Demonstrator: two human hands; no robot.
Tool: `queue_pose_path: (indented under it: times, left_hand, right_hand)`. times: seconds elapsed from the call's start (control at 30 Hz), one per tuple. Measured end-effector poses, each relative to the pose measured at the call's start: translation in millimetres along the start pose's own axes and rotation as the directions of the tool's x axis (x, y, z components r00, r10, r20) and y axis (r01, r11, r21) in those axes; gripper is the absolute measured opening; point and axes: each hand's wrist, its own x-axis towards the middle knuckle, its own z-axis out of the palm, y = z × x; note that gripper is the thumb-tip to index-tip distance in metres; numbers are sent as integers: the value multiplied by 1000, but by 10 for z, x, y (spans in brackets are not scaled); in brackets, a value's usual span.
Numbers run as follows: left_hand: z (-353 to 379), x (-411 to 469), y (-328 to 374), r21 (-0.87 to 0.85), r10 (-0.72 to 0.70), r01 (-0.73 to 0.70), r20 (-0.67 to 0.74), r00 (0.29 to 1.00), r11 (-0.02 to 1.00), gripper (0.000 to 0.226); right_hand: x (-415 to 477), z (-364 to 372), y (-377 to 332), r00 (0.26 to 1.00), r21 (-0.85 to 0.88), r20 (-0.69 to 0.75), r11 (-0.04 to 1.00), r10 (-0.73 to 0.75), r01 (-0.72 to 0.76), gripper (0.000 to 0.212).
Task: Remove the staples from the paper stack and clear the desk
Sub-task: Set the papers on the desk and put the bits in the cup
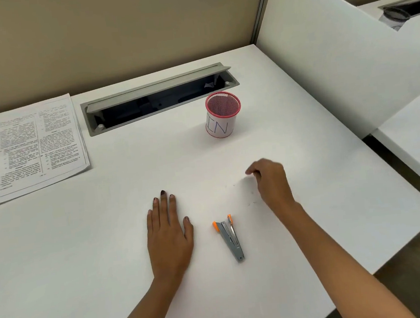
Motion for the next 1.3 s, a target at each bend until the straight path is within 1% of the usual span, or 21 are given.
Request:
queue_pose_path:
  times: [0.1,0.2,0.23,0.3,0.33,0.4,0.47,0.53,0.6,0.7,0.8,0.83,0.9,0.97,1.0,1.03,1.07,1.17,1.2,1.27,1.3]
  left_hand:
    - [1,-1,4,-3,2,-2,-1,1000,1000,59]
    - [-7,-1,6,1,3,-3,-4,1000,1000,59]
    - [-10,-4,3,0,3,-3,-5,1000,1000,59]
    - [-12,-10,5,-2,4,-4,-5,1000,1000,59]
    - [-12,-11,5,-1,4,-4,-3,1000,1000,59]
    - [-14,-8,10,3,3,-3,-2,1000,1000,60]
    - [-15,-1,12,3,3,-3,-1,1000,1000,60]
    - [-14,1,10,7,1,-1,1,1000,1000,60]
    - [-13,-3,13,12,1,-1,4,1000,1000,60]
    - [-13,-1,10,20,-1,0,8,1000,1000,60]
    - [-16,-1,9,19,-3,3,9,1000,1000,61]
    - [-17,1,11,18,-3,3,8,1000,1000,61]
    - [-19,0,18,18,-3,2,7,1000,1000,61]
    - [-20,-1,21,21,-1,1,6,1000,1000,61]
    - [-19,-1,21,22,0,0,7,1000,1000,61]
    - [-20,-3,19,20,0,0,7,1000,1000,61]
    - [-21,-3,17,16,0,0,6,1000,1000,61]
    - [-22,-1,17,5,0,0,3,1000,1000,60]
    - [-22,-1,18,7,1,-1,4,1000,1000,60]
    - [-18,-2,16,11,2,-2,4,1000,1000,60]
    - [-16,-1,17,9,1,-1,3,1000,1000,60]
  right_hand:
    - [-399,66,43,993,-82,106,995,-45,54,33]
    - [-690,67,18,985,-60,167,997,-40,51,36]
    - [-748,59,10,986,-45,163,998,-34,42,37]
    - [-809,49,29,998,-26,49,999,30,-28,37]
    - [-820,47,44,994,-7,-34,995,100,-100,35]
    - [-828,48,29,957,43,-145,968,252,-249,29]
    - [-841,96,-43,935,51,-160,949,316,-312,30]
    - [-841,168,-145,935,29,-159,948,316,-316,35]
    - [-833,232,-232,944,7,-144,954,298,-300,38]
    - [-799,254,-300,952,40,-99,957,289,-286,37]
    - [-782,186,-296,953,47,-82,957,291,-288,50]
    - [-784,164,-305,958,25,-76,961,276,-275,55]
    - [-807,134,-319,980,-44,-25,979,196,-197,59]
    - [-866,107,-353,991,-92,86,991,100,-92,48]
    - [-908,103,-356,986,-121,157,992,48,-29,41]
    - [-949,105,-341,974,-165,226,986,1,38,38]
    - [-985,111,-318,964,-172,265,983,-10,58,39]
    - [-1015,147,-294,975,-189,219,982,44,-2,51]
    - [-1010,148,-284,971,-265,233,964,52,12,53]
    - [-965,95,-312,970,-415,241,908,43,63,47]
    - [-927,55,-321,966,-455,257,887,40,85,46]
